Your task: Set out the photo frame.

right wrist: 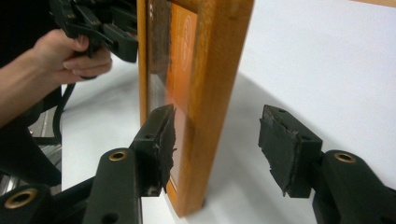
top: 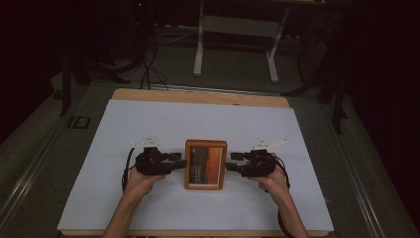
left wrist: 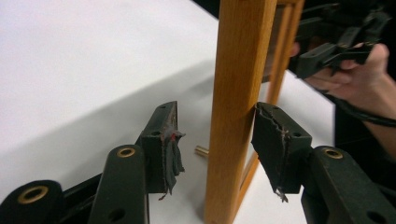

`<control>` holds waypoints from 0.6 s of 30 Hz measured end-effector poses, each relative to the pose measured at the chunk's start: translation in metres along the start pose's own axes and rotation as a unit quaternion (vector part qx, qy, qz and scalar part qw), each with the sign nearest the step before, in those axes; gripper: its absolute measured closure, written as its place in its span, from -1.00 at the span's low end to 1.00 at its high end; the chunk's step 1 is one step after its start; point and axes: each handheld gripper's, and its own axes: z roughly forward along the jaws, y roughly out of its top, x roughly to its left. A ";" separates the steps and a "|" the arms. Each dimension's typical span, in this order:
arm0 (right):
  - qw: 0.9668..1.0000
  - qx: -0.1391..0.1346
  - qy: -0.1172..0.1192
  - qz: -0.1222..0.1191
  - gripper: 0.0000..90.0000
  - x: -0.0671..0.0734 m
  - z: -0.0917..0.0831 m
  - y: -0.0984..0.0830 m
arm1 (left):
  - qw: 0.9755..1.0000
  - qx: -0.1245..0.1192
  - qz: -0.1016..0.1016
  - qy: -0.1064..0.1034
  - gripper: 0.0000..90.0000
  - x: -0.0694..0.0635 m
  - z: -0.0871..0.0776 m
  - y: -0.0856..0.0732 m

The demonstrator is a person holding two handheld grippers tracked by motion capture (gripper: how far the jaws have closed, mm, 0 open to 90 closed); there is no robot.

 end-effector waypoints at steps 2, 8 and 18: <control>1.000 -0.001 -0.003 0.001 -0.02 -0.001 -0.002 -0.001 | 1.000 0.001 0.007 0.010 0.12 -0.002 -0.002 0.001; 0.999 -0.018 -0.025 0.020 -0.04 -0.007 -0.021 -0.009 | 1.000 -0.022 0.008 0.020 0.10 -0.003 -0.013 0.004; 0.997 -0.016 -0.074 0.032 -0.08 -0.016 -0.038 -0.011 | 0.995 -0.026 0.010 0.098 0.04 0.005 -0.030 0.004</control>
